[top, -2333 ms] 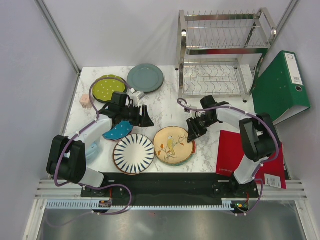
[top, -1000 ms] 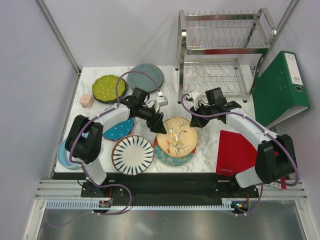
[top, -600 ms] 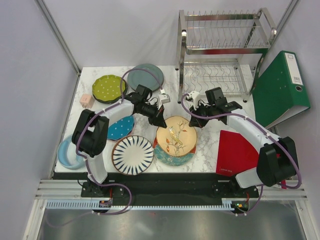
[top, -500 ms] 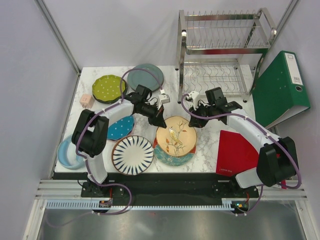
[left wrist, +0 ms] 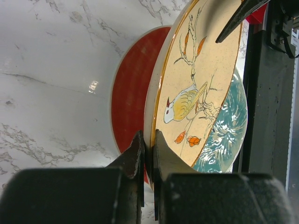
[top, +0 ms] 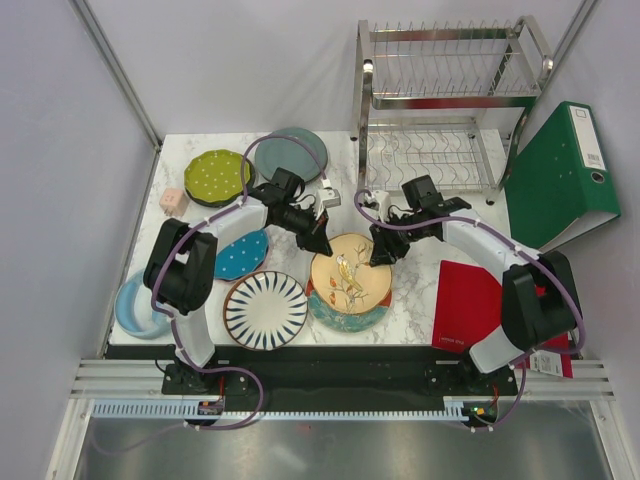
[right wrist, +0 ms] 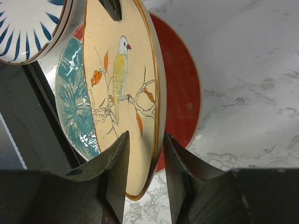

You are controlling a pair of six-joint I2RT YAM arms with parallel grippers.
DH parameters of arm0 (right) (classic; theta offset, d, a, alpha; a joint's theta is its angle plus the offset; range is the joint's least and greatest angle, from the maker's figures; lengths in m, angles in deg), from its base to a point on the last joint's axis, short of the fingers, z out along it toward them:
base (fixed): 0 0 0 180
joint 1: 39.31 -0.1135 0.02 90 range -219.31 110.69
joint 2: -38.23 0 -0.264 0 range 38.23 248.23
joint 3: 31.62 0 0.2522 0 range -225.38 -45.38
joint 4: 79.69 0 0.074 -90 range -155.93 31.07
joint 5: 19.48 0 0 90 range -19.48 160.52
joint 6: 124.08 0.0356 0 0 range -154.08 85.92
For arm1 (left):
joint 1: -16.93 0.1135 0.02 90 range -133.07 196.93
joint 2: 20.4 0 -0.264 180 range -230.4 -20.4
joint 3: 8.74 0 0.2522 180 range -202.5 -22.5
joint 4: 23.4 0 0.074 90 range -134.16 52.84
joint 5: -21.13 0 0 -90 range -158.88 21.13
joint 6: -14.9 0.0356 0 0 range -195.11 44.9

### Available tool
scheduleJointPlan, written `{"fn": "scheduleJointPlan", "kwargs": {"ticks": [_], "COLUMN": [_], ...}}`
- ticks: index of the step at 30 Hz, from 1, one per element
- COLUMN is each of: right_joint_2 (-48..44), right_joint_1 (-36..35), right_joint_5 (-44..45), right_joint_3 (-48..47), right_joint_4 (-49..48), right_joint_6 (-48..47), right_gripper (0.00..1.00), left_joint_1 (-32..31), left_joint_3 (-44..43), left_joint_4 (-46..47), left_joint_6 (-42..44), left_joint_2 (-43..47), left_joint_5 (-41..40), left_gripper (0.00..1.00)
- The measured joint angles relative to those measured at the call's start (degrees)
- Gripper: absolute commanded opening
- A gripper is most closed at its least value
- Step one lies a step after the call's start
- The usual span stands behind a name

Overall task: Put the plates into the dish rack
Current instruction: Pick up the plate at the center of the board.

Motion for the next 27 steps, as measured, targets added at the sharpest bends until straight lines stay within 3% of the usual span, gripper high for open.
{"fn": "scheduleJointPlan", "kwargs": {"ticks": [3,17,27], "right_joint_2": [1.14,3.41,5.66], "right_joint_1": [0.02,0.46,0.52], "right_joint_5": [-0.59,-2.89,-3.52], "right_joint_3": [-0.39,-1.36,-2.67], "right_joint_4": [0.52,0.70,0.72], "right_joint_6": [-0.22,-0.44,-0.59], "right_gripper": [0.33,0.38,0.34], "left_joint_1": [0.00,0.00,0.00], "left_joint_3": [-0.13,-0.22,-1.05], "left_joint_4": [0.02,0.13,0.13], "left_joint_6": [0.02,-0.44,-0.74], "left_joint_2": [0.00,0.00,0.00], "left_joint_5": [-0.11,-0.52,-1.07], "left_gripper": [0.02,0.02,0.02]}}
